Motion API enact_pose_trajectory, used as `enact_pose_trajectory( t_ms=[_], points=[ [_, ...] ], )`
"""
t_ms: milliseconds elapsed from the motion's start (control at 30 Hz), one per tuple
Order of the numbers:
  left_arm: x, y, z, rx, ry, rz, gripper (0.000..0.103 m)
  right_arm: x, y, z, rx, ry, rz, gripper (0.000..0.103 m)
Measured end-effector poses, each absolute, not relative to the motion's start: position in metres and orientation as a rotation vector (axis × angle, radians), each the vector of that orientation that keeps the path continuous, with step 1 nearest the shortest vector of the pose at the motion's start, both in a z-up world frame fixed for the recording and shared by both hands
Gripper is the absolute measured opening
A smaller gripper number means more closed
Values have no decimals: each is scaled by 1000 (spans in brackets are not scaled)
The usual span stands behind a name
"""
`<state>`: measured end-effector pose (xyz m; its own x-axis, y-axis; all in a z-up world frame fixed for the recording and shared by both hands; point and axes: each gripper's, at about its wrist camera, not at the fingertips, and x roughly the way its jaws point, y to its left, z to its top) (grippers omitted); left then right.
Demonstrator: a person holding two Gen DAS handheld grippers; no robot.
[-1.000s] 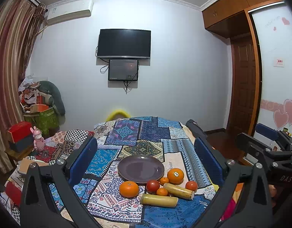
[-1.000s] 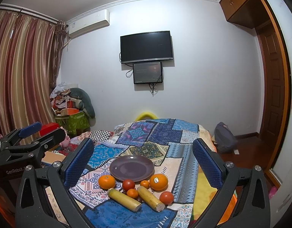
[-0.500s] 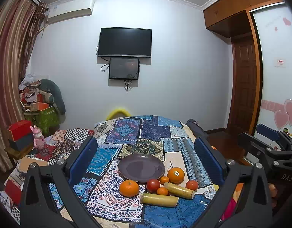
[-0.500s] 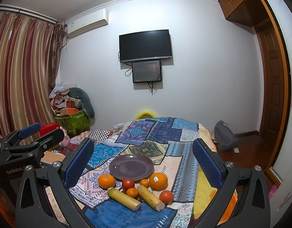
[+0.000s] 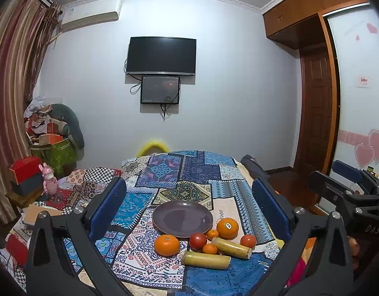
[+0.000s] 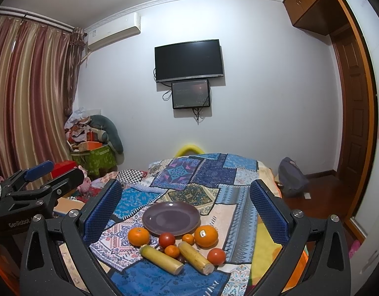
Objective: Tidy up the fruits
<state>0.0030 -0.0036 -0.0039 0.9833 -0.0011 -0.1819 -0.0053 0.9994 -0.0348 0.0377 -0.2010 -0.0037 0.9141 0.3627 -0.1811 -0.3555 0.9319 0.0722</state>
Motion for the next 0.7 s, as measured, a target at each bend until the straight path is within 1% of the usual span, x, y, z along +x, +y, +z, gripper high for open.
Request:
enact_pose_trajectory(
  t_ms=[567, 700],
  points=[
    [5, -4, -5, -42, 186, -3, 103, 38, -202, -5, 38, 194, 372, 103],
    [8, -3, -6, -37, 194, -3, 103, 44, -202, -9, 36, 219, 385, 103]
  ],
)
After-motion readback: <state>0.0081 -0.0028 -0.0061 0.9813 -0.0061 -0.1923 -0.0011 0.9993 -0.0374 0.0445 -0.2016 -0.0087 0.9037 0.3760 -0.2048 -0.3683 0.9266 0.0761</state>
